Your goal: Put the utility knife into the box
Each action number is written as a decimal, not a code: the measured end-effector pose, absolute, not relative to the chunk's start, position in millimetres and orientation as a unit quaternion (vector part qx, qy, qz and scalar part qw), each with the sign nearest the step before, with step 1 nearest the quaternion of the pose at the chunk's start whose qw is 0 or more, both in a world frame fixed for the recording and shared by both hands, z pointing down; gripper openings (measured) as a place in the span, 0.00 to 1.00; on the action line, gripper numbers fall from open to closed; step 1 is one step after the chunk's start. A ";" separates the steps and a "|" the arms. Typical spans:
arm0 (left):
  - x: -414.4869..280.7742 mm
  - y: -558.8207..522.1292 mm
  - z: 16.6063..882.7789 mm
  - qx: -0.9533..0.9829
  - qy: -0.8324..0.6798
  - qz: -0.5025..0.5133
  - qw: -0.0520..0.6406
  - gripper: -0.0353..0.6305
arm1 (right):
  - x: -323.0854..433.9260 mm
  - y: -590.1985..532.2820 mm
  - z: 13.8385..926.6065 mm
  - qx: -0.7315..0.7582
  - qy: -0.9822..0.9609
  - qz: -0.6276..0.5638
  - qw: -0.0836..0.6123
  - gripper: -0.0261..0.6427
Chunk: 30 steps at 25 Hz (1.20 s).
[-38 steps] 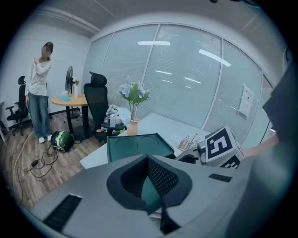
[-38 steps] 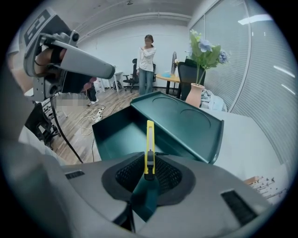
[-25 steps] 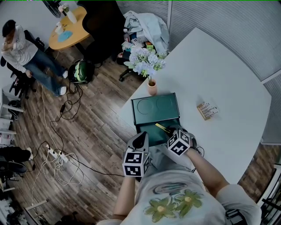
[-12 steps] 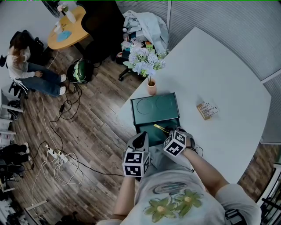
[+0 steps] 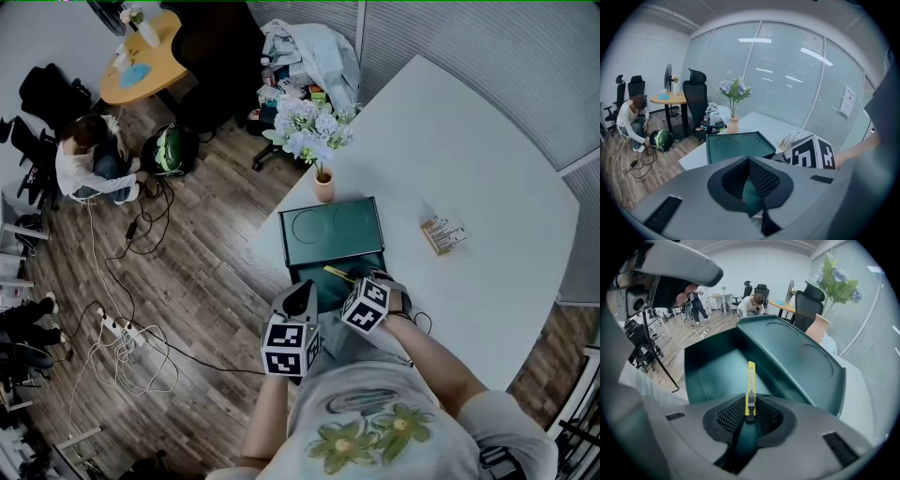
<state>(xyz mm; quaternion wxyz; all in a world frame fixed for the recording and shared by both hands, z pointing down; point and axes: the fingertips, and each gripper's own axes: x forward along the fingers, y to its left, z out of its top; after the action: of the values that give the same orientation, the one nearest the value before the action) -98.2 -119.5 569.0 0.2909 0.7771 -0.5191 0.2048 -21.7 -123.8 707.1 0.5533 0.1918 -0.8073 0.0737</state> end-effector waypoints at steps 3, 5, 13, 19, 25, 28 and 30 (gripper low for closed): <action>-98.3 -121.8 568.9 0.778 -0.518 0.202 0.293 0.05 | -23.1 -124.1 712.0 0.186 -0.804 0.069 0.560 0.15; -98.5 -123.4 568.9 0.778 -0.518 0.201 0.293 0.05 | -24.0 -124.3 714.6 0.183 -0.803 0.069 0.563 0.15; -101.5 -124.4 571.8 0.778 -0.516 0.203 0.296 0.05 | -26.9 -124.2 719.7 0.178 -0.799 0.065 0.570 0.15; -100.2 -126.3 573.5 0.779 -0.513 0.207 0.296 0.05 | -26.5 -125.3 720.8 0.175 -0.799 0.062 0.572 0.15; -97.6 -126.8 568.6 0.782 -0.508 0.206 0.295 0.05 | -26.7 -124.1 717.3 0.177 -0.799 0.055 0.572 0.15; -97.3 -127.3 567.6 0.783 -0.507 0.203 0.298 0.05 | -26.2 -125.9 716.8 0.183 -0.799 0.051 0.570 0.18; -97.5 -128.3 566.3 0.783 -0.508 0.198 0.299 0.05 | -26.5 -126.2 717.2 0.182 -0.800 0.053 0.569 0.20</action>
<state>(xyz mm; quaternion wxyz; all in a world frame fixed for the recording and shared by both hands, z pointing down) -97.5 -128.3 566.3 0.2993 0.7832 -0.5076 0.1985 -26.5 -126.2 717.2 0.5694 0.1825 -0.7998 0.0531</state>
